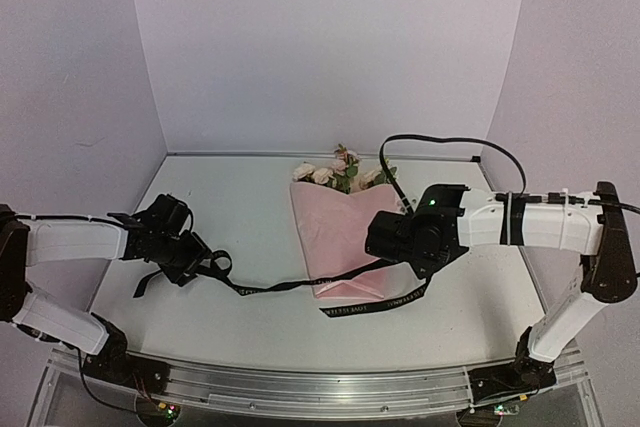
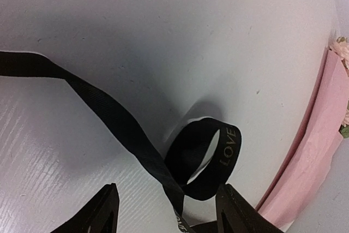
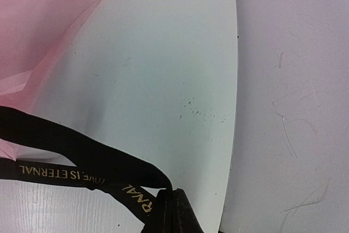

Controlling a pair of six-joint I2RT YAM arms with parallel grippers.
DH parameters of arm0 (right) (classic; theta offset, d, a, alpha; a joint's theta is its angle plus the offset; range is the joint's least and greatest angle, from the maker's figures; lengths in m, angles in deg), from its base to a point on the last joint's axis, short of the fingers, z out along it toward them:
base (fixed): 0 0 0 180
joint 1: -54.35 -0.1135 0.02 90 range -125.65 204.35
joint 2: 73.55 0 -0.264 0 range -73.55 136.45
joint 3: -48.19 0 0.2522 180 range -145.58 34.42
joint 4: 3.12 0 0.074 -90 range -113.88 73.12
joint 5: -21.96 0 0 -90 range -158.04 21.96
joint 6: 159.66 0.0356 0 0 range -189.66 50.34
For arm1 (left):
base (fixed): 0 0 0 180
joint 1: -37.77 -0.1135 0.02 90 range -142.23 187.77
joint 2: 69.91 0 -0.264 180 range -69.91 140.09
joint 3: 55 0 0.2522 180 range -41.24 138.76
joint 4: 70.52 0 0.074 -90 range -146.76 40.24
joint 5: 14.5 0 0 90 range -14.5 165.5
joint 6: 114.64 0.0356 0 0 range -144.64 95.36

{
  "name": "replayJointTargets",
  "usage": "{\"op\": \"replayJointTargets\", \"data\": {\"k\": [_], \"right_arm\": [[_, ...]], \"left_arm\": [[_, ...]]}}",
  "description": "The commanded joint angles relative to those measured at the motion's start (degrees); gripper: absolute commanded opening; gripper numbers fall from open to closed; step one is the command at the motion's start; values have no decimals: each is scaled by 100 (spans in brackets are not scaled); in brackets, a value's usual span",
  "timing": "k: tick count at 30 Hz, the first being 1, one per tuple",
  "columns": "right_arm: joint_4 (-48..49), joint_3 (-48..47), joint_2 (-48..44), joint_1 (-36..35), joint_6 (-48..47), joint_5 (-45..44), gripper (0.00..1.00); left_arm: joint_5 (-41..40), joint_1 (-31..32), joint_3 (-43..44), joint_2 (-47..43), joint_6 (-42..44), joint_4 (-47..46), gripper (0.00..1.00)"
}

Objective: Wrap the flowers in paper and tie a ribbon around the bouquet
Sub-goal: Pick up the left side of the ribbon, then straighten the ribbon at the center of the board.

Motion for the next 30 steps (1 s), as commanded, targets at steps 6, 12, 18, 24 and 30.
{"op": "replayJointTargets", "data": {"k": [6, 12, 18, 24, 30], "right_arm": [[7, -1, -60, 152, 60, -88, 0], [80, 136, -197, 271, 84, -147, 0], [79, 447, -779, 904, 424, -325, 0], [6, 409, -1779, 1926, 435, -929, 0], [-303, -57, -2318, 2399, -26, -1658, 0]], "left_arm": [[-356, -450, 243, 649, -159, -184, 62], [-431, -679, 391, 1235, 71, -328, 21], [-1275, -1015, 1059, 778, 772, 341, 0], [-2537, -1293, 2096, -174, 1515, 1221, 0], [-3008, -1465, 2160, -884, 1640, 1745, 0]]}}
